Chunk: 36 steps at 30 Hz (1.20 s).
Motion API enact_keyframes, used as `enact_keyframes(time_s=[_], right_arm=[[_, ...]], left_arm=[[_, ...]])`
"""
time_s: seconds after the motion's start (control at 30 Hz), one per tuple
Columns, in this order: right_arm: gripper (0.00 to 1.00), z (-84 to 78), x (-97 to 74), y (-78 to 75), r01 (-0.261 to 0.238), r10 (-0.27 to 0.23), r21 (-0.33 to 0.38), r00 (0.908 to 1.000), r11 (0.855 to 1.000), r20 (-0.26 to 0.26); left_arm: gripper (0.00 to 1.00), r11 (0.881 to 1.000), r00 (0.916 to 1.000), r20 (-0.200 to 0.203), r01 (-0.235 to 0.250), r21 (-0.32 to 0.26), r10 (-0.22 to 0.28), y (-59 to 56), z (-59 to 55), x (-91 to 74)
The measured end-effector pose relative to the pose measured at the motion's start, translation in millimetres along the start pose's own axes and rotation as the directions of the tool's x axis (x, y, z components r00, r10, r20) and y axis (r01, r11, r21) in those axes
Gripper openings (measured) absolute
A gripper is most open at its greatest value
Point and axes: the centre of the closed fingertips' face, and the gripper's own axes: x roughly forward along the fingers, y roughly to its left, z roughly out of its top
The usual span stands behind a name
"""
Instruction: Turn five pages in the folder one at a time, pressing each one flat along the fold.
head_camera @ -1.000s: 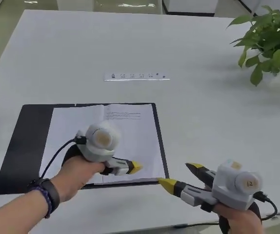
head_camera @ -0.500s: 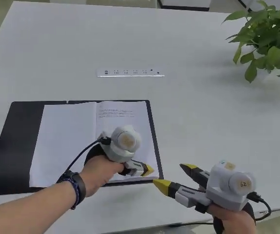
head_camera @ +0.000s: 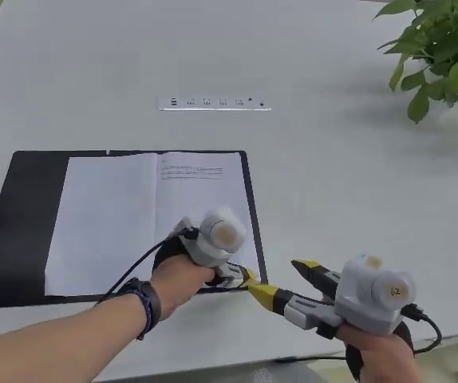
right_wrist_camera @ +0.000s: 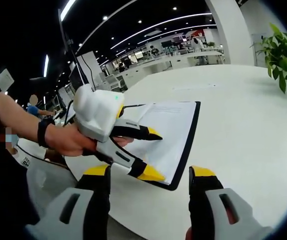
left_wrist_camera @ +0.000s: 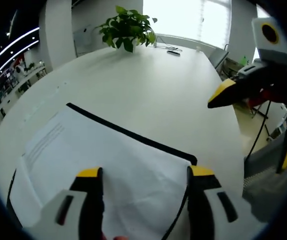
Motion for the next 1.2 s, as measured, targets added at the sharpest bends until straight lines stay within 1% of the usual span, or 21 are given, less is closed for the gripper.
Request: enact_keyframes(time_s=[0.1,0.27,0.43,0.63,0.83,1.0,1.1,1.2], right_arm=[[0.62,-1.2,2.0,-1.6,-0.001,0.001,0.002,1.0,1.0,-0.007],[0.61,-0.2,4.1,-1.5,-0.004,0.004,0.013,1.0,1.0,-0.007],[0.6,-0.1,6.7,-1.2,-0.01,0.01,0.014,0.9999,1.0,-0.008],[0.59,-1.7,6.7,-0.6,-0.014,0.014,0.024,0.9999,1.0,-0.01],[0.58,-5.3,4.2,-1.8,-0.009,0.01,0.034,0.9999,0.999,-0.012],[0.56,-7.2,3.6,-3.8,-0.005,0.005,0.04,0.9999,0.999,-0.011],[0.55,-6.4,6.5,-6.4,-0.008,0.008,0.047,1.0,0.999,-0.006],[0.54,-4.3,12.0,-9.5,-0.009,0.009,0.046,0.9999,0.999,-0.01]], left_arm=[[0.67,1.0,1.0,0.001,-0.002,0.016,0.002,0.7,-2.0,0.3],[0.66,1.0,0.9997,0.024,0.006,0.011,-0.006,1.3,-2.0,0.4],[0.66,1.0,0.9996,0.025,0.011,0.008,-0.011,3.0,-1.6,0.9],[0.62,1.0,0.9996,0.026,0.014,0.005,-0.014,6.6,-1.9,0.1],[0.55,1.0,0.9994,0.034,0.003,-0.016,-0.003,11.4,-0.5,-0.6],[0.52,1.0,0.9991,0.041,-0.002,-0.022,0.002,13.8,-0.7,-0.4],[0.5,0.999,0.999,0.044,-0.005,-0.036,0.007,16.1,-0.3,-0.4],[0.49,0.998,0.9983,0.058,0.0,-0.056,0.003,17.6,0.1,-1.0]])
